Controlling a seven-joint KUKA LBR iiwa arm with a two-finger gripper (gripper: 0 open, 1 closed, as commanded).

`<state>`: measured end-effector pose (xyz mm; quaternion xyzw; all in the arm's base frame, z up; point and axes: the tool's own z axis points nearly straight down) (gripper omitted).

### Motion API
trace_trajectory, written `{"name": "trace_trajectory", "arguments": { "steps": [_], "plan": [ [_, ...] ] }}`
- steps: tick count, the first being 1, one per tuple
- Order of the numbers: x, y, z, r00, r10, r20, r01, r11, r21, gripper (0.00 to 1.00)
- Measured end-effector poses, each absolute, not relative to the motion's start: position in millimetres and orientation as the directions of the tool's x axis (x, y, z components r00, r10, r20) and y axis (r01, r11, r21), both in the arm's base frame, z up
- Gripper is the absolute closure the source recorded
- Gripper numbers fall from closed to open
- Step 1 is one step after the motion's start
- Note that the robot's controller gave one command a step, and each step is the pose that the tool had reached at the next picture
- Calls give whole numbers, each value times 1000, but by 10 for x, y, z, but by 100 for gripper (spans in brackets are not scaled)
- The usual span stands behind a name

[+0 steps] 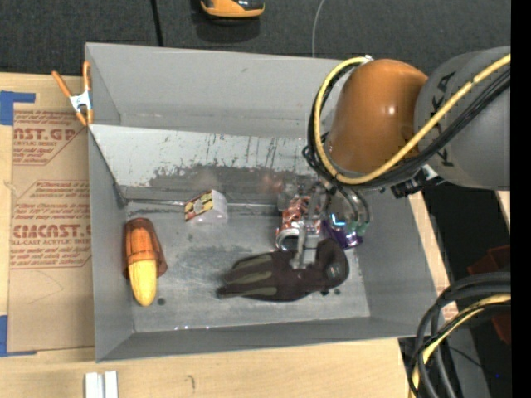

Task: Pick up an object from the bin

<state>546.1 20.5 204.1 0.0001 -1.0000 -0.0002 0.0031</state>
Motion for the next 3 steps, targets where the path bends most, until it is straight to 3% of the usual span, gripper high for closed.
{"name": "trace_trajectory", "arguments": {
  "steps": [1, 2, 3],
  "plan": [
    [5477, 205, 2087, -1000, 0, -2, 0, 1000, 1, 0],
    [5424, 156, 1930, -998, -63, -10, -63, 998, 0, 0],
    [5286, 15, 1244, -944, -329, -6, -329, 944, -1, 0]
  ]
}}
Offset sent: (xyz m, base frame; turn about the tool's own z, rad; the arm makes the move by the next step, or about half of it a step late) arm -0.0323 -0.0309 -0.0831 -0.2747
